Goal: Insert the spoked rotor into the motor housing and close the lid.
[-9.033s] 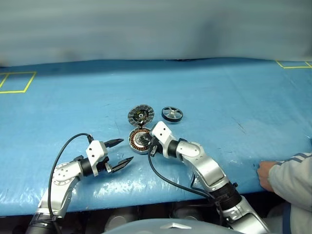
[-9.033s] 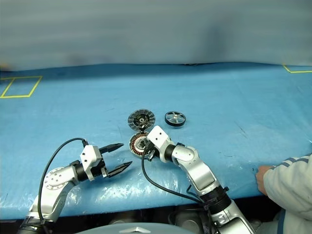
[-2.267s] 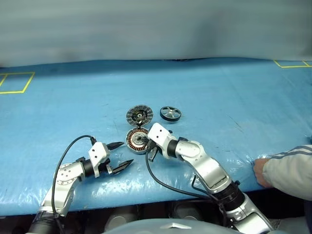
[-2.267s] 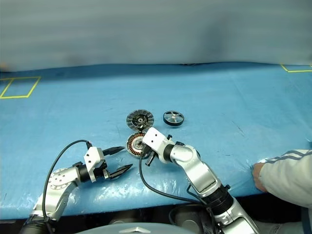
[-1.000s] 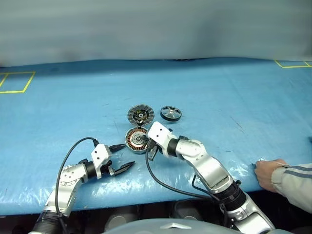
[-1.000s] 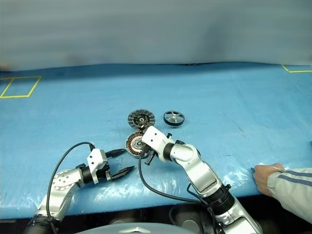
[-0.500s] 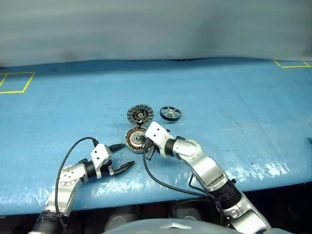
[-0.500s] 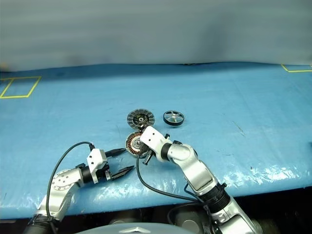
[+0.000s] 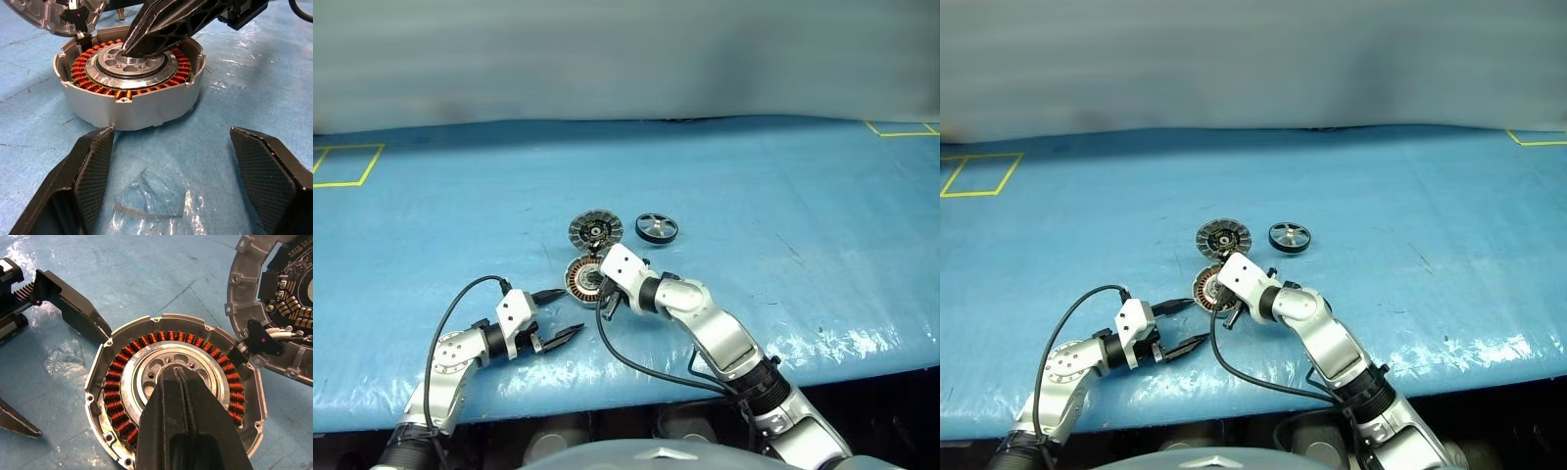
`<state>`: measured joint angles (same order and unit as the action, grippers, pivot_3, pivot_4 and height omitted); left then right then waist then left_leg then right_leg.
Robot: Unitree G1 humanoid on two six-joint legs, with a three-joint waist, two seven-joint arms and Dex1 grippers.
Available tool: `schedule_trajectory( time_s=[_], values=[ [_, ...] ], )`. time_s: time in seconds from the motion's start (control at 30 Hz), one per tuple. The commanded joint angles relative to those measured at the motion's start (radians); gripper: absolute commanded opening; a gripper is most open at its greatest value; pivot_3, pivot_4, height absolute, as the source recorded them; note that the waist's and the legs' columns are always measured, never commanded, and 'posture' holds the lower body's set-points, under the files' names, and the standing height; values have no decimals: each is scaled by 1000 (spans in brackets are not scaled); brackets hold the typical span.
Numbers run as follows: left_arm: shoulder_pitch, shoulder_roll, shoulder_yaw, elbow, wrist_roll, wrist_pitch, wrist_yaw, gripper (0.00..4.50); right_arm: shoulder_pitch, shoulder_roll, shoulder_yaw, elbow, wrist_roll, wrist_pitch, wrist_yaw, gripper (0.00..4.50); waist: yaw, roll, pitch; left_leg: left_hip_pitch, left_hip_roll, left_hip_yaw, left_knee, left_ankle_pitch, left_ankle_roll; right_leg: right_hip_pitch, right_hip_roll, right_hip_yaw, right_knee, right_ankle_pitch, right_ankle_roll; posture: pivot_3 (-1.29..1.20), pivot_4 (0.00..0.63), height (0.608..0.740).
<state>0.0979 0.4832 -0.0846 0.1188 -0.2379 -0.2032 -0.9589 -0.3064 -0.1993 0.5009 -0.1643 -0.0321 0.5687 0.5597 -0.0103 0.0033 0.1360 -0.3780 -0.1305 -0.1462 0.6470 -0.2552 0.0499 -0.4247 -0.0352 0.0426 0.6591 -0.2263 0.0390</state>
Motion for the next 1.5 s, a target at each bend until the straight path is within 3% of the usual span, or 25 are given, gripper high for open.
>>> schedule_trajectory(
  time_s=[0.03, 0.47, 1.07, 1.33, 1.5],
  values=[
    [-1, 0, 3, -17, -3, -18, -1, 4050, -5, 15, 3, 4, -2, -19, -6, 22, 0, 0, 0, 0, 0, 0, 0, 0, 0, 0, 0, 0, 0, 0, 0, 0, 150, 740],
    [0, 0, 5, -12, -5, -18, -4, 4050, -20, 32, -26, -47, 28, -33, -9, 22, 0, 0, 0, 0, 0, 0, 0, 0, 0, 0, 0, 0, 0, 0, 0, 0, 150, 740],
    [-2, -4, 7, -4, -3, -24, 0, 4050, -6, 19, -3, 92, -24, -54, -29, 22, 0, 0, 0, 0, 0, 0, 0, 0, 0, 0, 0, 0, 0, 0, 0, 0, 150, 740],
    [0, 2, 14, -11, -13, -20, -7, 4050, 16, 33, -94, -73, 80, -30, -8, 22, 1, 0, 0, 0, 0, 0, 0, 0, 0, 0, 0, 0, 0, 0, 0, 0, 150, 740],
    [8, 24, 27, -29, -31, -12, -24, 4050, 45, -28, -150, -156, 86, 2, -20, 22, 0, 0, 0, 0, 0, 0, 0, 0, 0, 0, 0, 0, 0, 0, 0, 0, 150, 740]
  ],
)
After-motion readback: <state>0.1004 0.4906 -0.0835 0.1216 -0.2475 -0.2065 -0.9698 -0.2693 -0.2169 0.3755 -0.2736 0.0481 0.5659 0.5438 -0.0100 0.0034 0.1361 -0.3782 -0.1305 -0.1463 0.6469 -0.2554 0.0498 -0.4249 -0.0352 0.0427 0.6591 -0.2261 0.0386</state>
